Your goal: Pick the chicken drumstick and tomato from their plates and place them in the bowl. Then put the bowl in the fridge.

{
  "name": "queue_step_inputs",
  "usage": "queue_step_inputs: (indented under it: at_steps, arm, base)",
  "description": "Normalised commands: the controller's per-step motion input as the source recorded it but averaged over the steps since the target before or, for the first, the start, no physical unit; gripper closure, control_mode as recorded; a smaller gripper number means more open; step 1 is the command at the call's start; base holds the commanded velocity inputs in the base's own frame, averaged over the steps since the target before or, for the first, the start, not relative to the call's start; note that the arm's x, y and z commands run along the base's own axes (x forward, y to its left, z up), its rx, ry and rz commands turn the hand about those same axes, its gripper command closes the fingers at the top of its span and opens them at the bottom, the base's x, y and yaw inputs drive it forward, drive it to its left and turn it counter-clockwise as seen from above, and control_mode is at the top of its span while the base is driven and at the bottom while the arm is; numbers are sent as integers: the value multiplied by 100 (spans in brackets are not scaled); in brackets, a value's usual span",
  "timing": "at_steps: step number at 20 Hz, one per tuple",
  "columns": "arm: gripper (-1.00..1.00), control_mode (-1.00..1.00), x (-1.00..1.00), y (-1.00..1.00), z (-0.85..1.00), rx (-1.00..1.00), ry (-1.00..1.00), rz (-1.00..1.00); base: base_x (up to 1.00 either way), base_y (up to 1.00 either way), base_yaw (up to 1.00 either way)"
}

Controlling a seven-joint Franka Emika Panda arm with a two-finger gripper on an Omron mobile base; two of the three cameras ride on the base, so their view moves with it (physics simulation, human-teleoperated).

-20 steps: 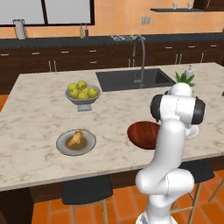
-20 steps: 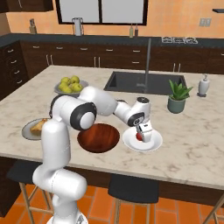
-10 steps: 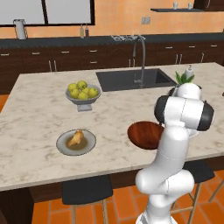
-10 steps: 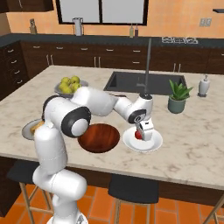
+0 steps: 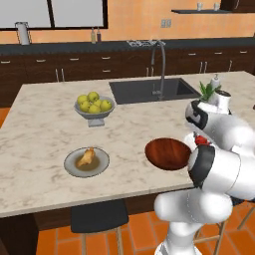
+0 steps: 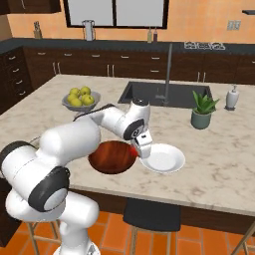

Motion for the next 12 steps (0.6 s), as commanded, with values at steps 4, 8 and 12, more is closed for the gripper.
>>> queue_step_inputs:
  at_steps: [4,8,12]
  arm:
    - [100,-100,-3,100,1,0,0,8]
    - [100,-100,8,89,-14,0,0,9]
    - [100,-100,17,33,-44,-4,1,7]
  base:
    - [0,0,0]
    - [0,0,0]
    - [0,0,0]
